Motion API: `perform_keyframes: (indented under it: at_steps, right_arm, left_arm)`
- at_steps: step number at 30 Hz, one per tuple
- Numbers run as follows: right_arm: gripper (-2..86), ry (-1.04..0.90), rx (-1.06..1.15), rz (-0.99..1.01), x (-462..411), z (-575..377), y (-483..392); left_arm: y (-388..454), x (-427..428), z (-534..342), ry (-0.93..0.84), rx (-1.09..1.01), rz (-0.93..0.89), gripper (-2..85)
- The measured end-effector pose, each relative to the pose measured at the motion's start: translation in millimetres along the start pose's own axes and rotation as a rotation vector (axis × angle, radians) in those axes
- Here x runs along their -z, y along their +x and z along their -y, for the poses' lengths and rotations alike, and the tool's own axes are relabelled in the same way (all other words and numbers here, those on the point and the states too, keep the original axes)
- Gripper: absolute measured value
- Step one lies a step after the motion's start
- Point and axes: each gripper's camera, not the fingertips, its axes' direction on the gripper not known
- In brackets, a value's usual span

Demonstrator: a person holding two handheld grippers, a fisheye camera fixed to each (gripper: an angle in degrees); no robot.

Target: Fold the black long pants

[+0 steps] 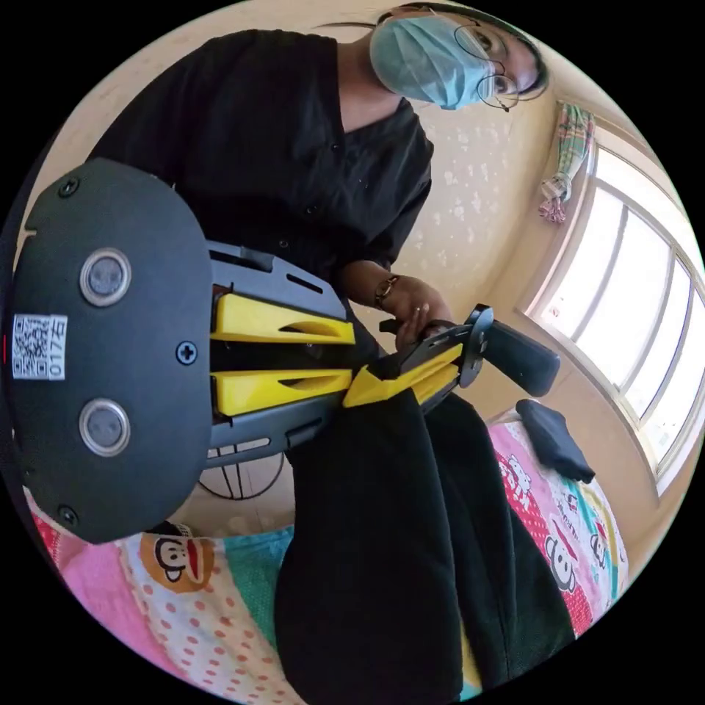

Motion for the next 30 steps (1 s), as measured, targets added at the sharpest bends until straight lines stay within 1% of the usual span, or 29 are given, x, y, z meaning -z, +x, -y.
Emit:
perform_keyframes:
  at_steps: [2, 4, 5, 7, 8, 9, 10, 11, 12, 13, 14, 15, 16, 18, 20, 22, 24, 27, 30]
  right_arm:
    - [3.9, 0.031, -0.025, -0.113, 41, -5, 11]
    - [8.6, 0.152, -0.164, -0.377, 119, 0, 40]
    - [10.4, 0.198, -0.206, -0.435, 141, 3, 52]
    - [13.6, 0.363, -0.395, -0.574, 223, 19, 116]
    - [13.7, 0.393, -0.442, -0.591, 241, 23, 136]
    - [14.0, 0.447, -0.558, -0.632, 272, 30, 180]
    - [13.8, 0.527, -0.722, -0.692, 296, 30, 222]
    - [13.8, 0.557, -0.778, -0.732, 304, 30, 239]
    - [13.2, 0.547, -0.817, -0.832, 311, 39, 268]
    - [12.4, 0.497, -0.863, -0.938, 314, 50, 293]
    - [11.8, 0.47, -0.882, -0.972, 315, 55, 305]
    - [9.4, 0.431, -0.912, -0.982, 316, 60, 326]
    - [5.9, 0.432, -0.944, -0.963, 317, 62, 340]
    - [4.4, 0.498, -0.924, -0.958, 319, 70, 338]
    - [3.6, 0.562, -0.822, -0.978, 310, 95, 320]
    - [3.2, 0.549, -0.649, -1.033, 280, 151, 292]
    - [3.0, 0.518, -0.58, -1.062, 252, 196, 280]
    - [3.2, 0.513, -0.477, -0.98, 201, 255, 275]
    - [4.0, 0.427, -0.472, -0.881, 140, 298, 298]
  left_arm:
    - [7, 3, 1, 0.003, -0.006, 0.013, 4.1]
    - [18, 6, 4, 0.004, -0.022, 0.011, 4.0]
    - [21, 7, 4, 0.005, -0.026, 0.009, 4.0]
    - [33, 12, 6, 0.018, -0.038, -0.001, 4.0]
    - [35, 13, 6, 0.024, -0.039, -0.004, 4.0]
    - [40, 18, 7, 0.037, -0.039, -0.008, 4.0]
    - [45, 21, 7, 0.044, -0.038, -0.007, 4.0]
    - [47, 23, 7, 0.043, -0.036, -0.004, 4.0]
    - [50, 26, 7, 0.042, -0.031, 0.004, 4.0]
    - [53, 30, 6, 0.05, -0.025, 0.004, 4.0]
    - [54, 33, 6, 0.058, -0.022, -0.002, 4.0]
    - [55, 41, 4, 0.084, -0.016, -0.028, 4.0]
    - [54, 51, 2, 0.118, -0.009, -0.067, 3.9]
    - [51, 73, -4, 0.176, 0.004, -0.131, 3.8]
    - [49, 98, -13, 0.232, 0.01, -0.174, 3.8]
    - [43, 138, -32, 0.318, 0.034, -0.222, 3.7]
    - [35, 168, -52, 0.392, 0.066, -0.259, 3.7]
    - [14, 209, -87, 0.481, 0.145, -0.283, 3.4]
    - [-9, 240, -125, 0.555, 0.252, -0.285, 3.6]
